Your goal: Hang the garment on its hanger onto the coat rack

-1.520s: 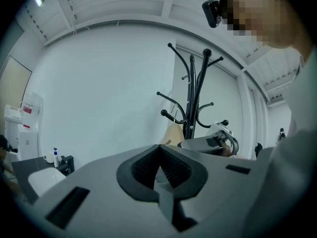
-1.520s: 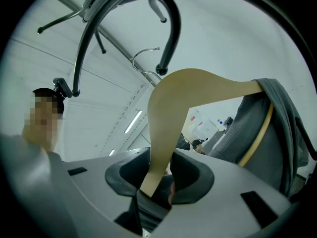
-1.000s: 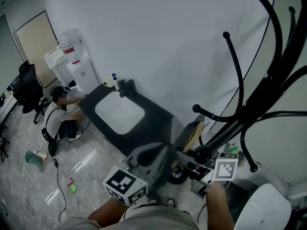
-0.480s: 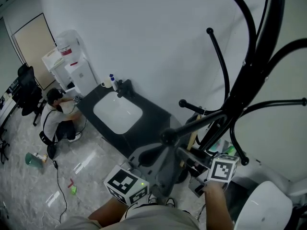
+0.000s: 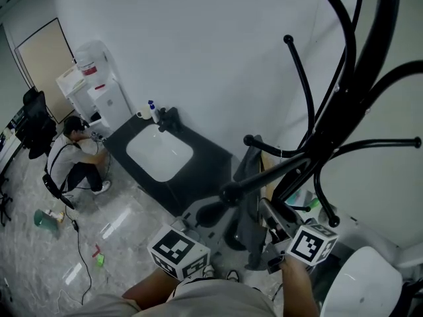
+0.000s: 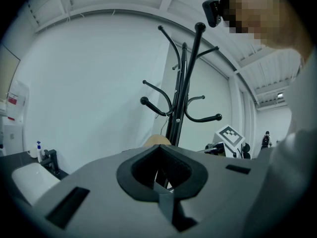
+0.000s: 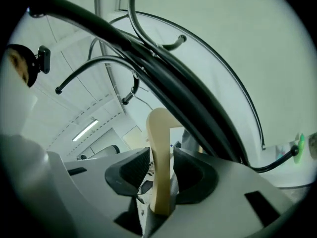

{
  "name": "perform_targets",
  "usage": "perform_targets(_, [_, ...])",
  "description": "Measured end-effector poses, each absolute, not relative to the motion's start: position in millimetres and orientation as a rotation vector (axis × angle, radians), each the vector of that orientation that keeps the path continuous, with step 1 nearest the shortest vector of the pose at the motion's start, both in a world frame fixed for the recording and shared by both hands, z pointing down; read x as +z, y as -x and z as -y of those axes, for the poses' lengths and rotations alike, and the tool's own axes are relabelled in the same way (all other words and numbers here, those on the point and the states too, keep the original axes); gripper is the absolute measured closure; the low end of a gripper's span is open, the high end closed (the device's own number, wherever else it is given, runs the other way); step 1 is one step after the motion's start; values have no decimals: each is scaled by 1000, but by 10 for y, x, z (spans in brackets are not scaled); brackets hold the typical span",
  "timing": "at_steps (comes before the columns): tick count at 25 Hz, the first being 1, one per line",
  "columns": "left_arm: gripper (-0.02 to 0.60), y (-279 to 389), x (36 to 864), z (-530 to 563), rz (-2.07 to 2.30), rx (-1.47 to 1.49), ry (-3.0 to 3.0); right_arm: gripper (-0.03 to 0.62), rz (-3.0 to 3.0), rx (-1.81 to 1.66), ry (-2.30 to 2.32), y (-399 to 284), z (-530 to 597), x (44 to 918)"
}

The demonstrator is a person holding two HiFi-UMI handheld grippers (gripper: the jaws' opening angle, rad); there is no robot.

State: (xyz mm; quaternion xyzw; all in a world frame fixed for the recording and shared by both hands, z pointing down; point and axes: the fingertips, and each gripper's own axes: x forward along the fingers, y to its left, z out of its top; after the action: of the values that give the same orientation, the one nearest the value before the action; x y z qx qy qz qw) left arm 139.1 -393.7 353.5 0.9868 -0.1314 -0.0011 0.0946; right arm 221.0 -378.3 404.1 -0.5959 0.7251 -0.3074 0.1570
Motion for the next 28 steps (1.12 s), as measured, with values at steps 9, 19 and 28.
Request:
perform_targets(9, [577,-1476,3475,3589,340,17,-2933,462,-2130,-705,1701,-2079,3352,3585])
perform_targets(19, [577,-1538,3403,3303,298,34,-2929,561,-2168,-731,1391,-1852,3140,3348])
perform_targets(28, [577,-1554,3443,3198,341,64,-2950,577,-2287,-701,1415,-1802,3006,3438])
